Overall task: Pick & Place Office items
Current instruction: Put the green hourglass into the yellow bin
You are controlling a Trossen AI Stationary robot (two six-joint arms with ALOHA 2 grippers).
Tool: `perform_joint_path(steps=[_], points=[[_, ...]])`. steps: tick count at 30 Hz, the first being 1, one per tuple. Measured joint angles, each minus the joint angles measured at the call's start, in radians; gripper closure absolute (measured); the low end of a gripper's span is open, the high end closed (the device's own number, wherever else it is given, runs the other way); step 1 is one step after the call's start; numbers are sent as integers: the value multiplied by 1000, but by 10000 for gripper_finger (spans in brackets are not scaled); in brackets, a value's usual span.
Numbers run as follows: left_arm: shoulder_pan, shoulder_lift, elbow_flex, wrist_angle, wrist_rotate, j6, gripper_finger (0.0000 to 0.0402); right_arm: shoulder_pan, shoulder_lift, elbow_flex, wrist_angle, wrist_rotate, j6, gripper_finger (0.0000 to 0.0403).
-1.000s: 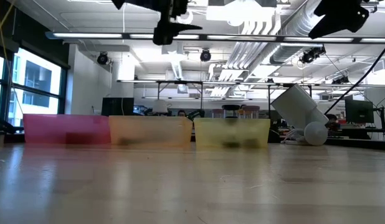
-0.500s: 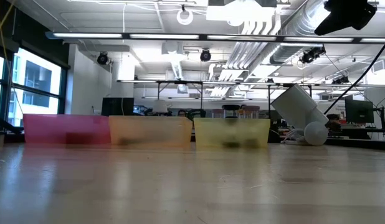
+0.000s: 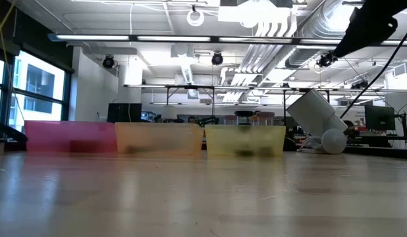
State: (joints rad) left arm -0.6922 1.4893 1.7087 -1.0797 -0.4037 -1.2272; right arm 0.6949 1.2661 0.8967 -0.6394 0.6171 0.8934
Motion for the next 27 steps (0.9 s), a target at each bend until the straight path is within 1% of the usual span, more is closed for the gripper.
perform_joint_path(steps=[2, 6, 9, 11, 13, 17, 19, 23, 27], points=[[-39, 29, -1, -122, 22, -155, 51, -1, 20, 0, 20, -20, 0, 149], [-97, 88, -1, -358, 125, -426, 51, -1, 58, 0, 58, -42, -3, 149], [-128, 124, -1, -457, 222, -596, 51, -1, 82, 0, 90, -49, -3, 149], [-144, 139, -1, -479, 289, -662, 51, -1, 94, 0, 109, -51, -3, 149], [-160, 154, -1, -467, 323, -689, 51, -1, 102, 0, 129, -59, -4, 149], [-190, 181, -2, -407, 321, -695, 51, -1, 113, 0, 148, -67, -4, 149], [-199, 197, -2, -364, 329, -661, 51, -1, 113, 0, 153, -67, 3, 149], [-208, 215, -3, -300, 378, -570, 51, -1, 112, 0, 162, -67, 58, 149], [-208, 216, -3, -304, 359, -553, 51, -1, 112, 0, 176, -58, 113, 149]])
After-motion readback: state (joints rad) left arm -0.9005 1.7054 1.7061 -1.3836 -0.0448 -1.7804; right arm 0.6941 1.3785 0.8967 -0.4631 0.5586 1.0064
